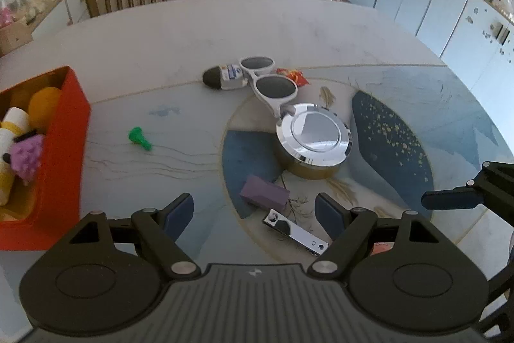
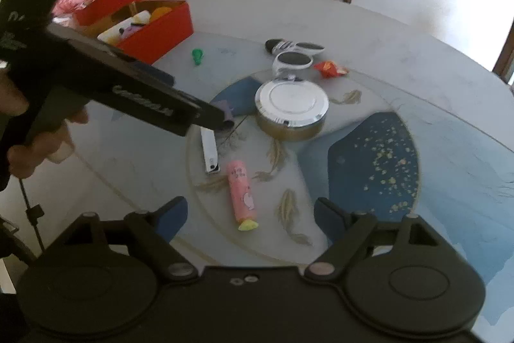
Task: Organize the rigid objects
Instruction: 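Grasp the purple block with the left gripper while the right grasps the pink tube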
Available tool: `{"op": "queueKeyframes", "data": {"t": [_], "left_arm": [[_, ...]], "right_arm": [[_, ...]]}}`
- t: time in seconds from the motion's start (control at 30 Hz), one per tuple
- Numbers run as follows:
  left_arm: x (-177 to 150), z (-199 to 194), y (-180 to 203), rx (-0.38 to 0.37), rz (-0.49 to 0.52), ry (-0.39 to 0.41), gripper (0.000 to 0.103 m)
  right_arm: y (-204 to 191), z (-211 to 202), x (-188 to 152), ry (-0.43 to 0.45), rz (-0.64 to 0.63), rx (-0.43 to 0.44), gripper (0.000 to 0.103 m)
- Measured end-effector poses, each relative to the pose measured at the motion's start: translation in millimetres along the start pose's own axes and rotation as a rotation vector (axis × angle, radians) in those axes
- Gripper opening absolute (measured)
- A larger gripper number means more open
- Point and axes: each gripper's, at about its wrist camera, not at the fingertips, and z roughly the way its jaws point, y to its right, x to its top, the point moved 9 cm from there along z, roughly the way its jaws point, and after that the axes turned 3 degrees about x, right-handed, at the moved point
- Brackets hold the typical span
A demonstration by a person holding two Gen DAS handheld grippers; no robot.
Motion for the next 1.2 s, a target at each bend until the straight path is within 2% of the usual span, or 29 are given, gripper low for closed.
{"op": "queueKeyframes", "data": {"t": [0.2,0.37,0.43,0.47,0.5,0.57,0.7,0.8,0.97,1.2], "left_arm": [[-1,19,-2,0.034,0.02,-0.034,0.083],[1,26,3,0.019,0.041,-0.033,0.083],[2,28,5,0.016,0.053,-0.034,0.075],[2,29,6,0.015,0.06,-0.034,0.066],[2,30,8,0.018,0.066,-0.034,0.062],[2,31,10,0.016,0.081,-0.034,0.061],[2,33,16,0.008,0.107,-0.034,0.051],[3,32,17,0.013,0.124,-0.027,0.041],[4,33,15,0.028,0.119,-0.021,0.04],[4,30,9,0.019,0.078,-0.021,0.04]], "right_arm": [[-1,11,1,-0.02,-0.034,0.018,0.074],[-2,18,3,-0.027,-0.061,0.025,0.058],[-2,21,4,-0.032,-0.07,0.031,0.052],[-2,23,4,-0.033,-0.073,0.034,0.048],[-2,25,5,-0.035,-0.074,0.035,0.047],[-1,27,6,-0.037,-0.074,0.04,0.042],[-2,29,8,-0.037,-0.077,0.045,0.037],[-2,30,8,-0.036,-0.082,0.038,0.03],[2,30,8,-0.034,-0.064,0.021,0.015],[8,21,11,-0.011,-0.017,-0.008,0.015]]}}
